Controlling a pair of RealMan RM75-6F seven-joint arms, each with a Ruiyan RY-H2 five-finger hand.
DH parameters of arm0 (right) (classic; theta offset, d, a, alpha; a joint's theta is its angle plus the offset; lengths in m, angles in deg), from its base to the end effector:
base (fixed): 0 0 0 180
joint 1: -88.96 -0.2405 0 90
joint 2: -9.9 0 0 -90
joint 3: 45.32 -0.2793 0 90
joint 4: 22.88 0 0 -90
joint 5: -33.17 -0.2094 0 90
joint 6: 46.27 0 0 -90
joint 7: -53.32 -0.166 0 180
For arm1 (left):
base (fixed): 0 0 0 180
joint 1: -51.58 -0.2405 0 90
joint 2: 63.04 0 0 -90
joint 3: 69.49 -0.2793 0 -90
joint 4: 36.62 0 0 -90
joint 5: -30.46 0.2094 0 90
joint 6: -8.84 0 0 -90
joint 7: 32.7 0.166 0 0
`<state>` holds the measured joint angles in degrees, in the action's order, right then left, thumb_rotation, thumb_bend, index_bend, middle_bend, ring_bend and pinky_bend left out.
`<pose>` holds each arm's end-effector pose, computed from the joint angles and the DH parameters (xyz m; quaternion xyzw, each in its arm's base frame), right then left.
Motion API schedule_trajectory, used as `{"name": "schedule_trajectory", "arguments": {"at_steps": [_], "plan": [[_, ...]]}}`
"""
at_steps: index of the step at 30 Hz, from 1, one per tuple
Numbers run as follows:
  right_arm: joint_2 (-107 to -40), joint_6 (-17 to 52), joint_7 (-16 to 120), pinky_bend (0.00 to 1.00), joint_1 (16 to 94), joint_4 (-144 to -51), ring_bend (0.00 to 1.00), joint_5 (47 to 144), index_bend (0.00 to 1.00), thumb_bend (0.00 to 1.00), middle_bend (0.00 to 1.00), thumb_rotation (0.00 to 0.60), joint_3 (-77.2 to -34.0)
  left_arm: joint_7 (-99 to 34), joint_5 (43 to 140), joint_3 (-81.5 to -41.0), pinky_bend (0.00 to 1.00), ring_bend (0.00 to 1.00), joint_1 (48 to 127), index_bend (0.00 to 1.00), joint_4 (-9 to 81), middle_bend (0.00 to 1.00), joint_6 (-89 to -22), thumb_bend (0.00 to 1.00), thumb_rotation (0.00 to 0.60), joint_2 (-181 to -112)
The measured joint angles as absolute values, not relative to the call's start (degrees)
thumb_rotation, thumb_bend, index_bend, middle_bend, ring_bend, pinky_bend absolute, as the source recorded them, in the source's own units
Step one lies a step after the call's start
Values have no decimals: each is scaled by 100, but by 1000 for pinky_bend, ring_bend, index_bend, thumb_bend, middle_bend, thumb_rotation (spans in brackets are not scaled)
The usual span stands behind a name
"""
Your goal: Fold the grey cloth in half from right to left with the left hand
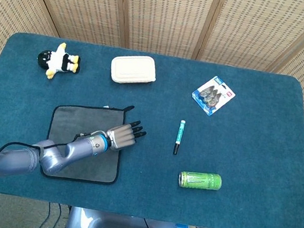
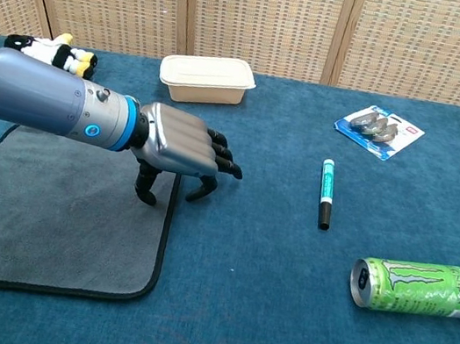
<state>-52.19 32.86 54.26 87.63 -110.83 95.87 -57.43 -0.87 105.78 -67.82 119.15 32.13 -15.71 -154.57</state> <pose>-0.4105 -0.2011 0.2316 0.4389 -0.4405 0.2982 0.7242 -0.0887 0.4149 -0.0982 -0.9509 -0.0122 -0.1288 0.2812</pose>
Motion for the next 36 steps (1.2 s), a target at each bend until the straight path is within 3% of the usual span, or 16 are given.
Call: {"name": "schedule_trajectory", "arguments": {"at_steps": [6,16,24,28,31,36], "plan": [[-5225,3269,5431,0,8758,-11070,0,9580,0,0,0,600,-5743,18,10407,-6876,0,0,11972,410,3222,0,-1542,268,600,-15462],[-5244,3269,5466,0,8747,-11070,0,9583,0,0,0,600,-5742,103,10223,-7003,0,0,11994,560,3370,0,-1679,269,600,-15308],[-5246,3259,5483,0,8740,-11080,0,9589,0,0,0,600,-5736,130,10160,-7052,0,0,12002,562,3371,0,-1790,272,600,-15304],[-5238,3247,5467,0,8740,-11080,0,9597,0,0,0,600,-5731,123,10146,-7082,0,0,12015,562,3385,0,-1813,383,600,-15328],[-5230,3245,5451,0,8743,-11084,0,9607,0,0,0,600,-5729,115,10129,-7100,0,0,12025,569,3404,0,-1826,544,600,-15332],[-5224,3249,5441,0,8745,-11091,0,9623,0,0,0,600,-5725,115,10128,-7138,0,0,12022,605,3427,0,-1885,571,600,-15324]]}}
